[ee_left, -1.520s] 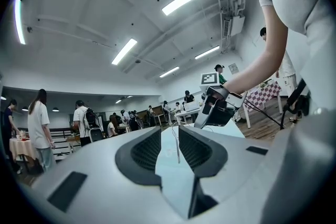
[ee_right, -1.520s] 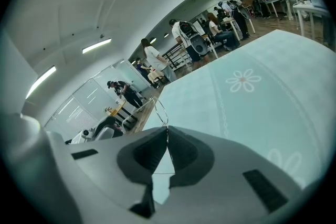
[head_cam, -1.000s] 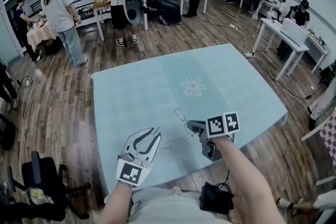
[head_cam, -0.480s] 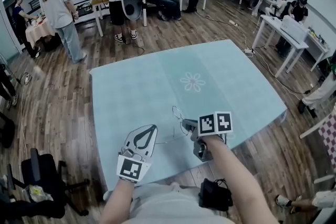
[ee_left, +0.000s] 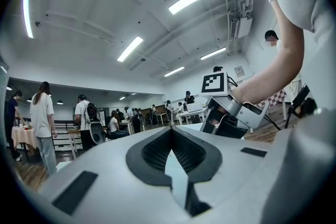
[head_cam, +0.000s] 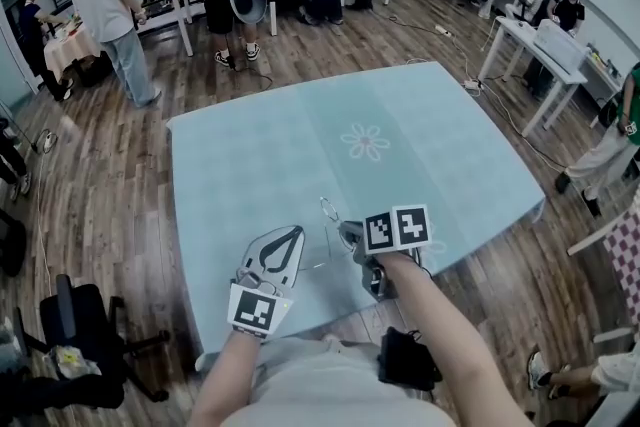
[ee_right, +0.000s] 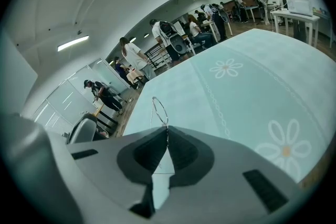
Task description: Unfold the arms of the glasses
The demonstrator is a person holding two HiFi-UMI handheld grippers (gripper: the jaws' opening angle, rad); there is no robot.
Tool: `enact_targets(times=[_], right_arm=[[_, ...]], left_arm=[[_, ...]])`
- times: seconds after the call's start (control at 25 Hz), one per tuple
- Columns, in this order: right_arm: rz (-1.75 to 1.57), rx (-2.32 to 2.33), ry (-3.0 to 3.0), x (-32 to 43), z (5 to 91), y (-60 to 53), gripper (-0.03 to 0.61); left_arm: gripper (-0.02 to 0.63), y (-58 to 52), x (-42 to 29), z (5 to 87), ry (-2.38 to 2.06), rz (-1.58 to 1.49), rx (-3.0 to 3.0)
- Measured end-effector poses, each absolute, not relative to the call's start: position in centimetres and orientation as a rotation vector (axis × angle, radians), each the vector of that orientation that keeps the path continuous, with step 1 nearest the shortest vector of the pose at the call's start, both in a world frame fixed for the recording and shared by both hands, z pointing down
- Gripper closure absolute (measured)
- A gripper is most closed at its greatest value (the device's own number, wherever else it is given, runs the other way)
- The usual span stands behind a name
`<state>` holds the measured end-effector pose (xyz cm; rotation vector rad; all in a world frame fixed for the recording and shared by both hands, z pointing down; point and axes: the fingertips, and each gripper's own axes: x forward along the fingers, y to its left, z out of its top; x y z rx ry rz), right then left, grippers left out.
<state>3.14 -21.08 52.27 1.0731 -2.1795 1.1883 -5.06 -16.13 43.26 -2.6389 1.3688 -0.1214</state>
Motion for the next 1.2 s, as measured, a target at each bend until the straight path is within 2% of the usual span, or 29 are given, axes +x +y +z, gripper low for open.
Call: enact_targets(times=[1.2], right_arm=[[1.135,1.105,-2.189,3.8,51.9,-20.7,0.565]], left_arm=[[0.606,-16.6,-4.9,42.8,1.424,-0.088,-2.645]])
